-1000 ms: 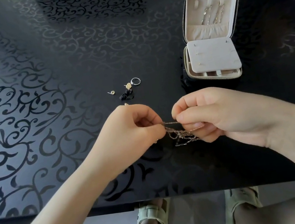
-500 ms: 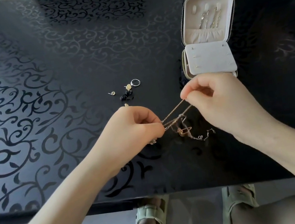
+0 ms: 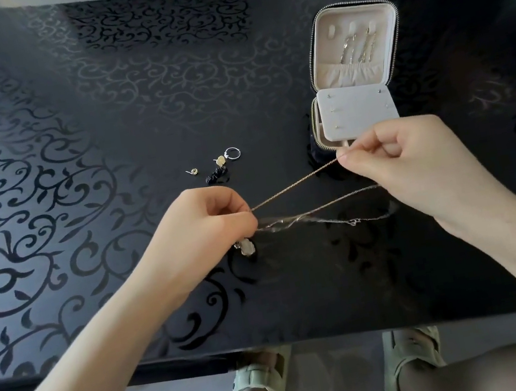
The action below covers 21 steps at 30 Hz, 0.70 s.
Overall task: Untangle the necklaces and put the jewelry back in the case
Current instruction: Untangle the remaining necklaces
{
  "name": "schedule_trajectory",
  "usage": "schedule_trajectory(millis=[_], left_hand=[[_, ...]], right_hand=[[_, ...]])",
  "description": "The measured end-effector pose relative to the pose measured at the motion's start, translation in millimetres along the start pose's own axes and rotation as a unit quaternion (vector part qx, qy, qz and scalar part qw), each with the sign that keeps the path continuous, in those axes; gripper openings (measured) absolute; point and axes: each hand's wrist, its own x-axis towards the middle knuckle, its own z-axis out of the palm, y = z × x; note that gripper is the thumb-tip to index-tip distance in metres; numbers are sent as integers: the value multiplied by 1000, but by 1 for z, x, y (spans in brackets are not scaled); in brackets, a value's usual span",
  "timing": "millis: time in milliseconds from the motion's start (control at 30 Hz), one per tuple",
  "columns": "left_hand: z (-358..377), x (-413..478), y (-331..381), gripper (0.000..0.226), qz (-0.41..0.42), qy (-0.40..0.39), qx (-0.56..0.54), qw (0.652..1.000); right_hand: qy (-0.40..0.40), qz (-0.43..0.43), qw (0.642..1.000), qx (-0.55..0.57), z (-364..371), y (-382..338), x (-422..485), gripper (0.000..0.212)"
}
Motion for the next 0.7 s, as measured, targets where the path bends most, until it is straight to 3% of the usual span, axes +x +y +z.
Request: schedule_trajectory(millis=[67, 133, 267, 433, 533, 700], left_hand=[[-1, -1, 1, 13, 3, 1, 8, 1000], [0, -1, 2, 10, 8, 1, 26, 1000], [2, -1, 4, 8, 18, 2, 42, 999], [0, -2, 8, 12, 2, -97, -12, 995], [1, -2, 10, 12, -7, -135, -12, 991], [4, -1, 15, 5, -22, -156, -21, 987]], right_hand=[[29, -43, 990, -128, -4, 2, -1, 20], [33, -51, 989, -134, -8, 4, -1, 20], [-39, 47, 990, 128, -10, 2, 0, 22], [-48, 109, 953, 280, -7, -3, 8, 25], [-57, 91, 930, 351, 0, -10, 11, 21], [-82, -10, 924, 374, 25, -29, 19, 9]])
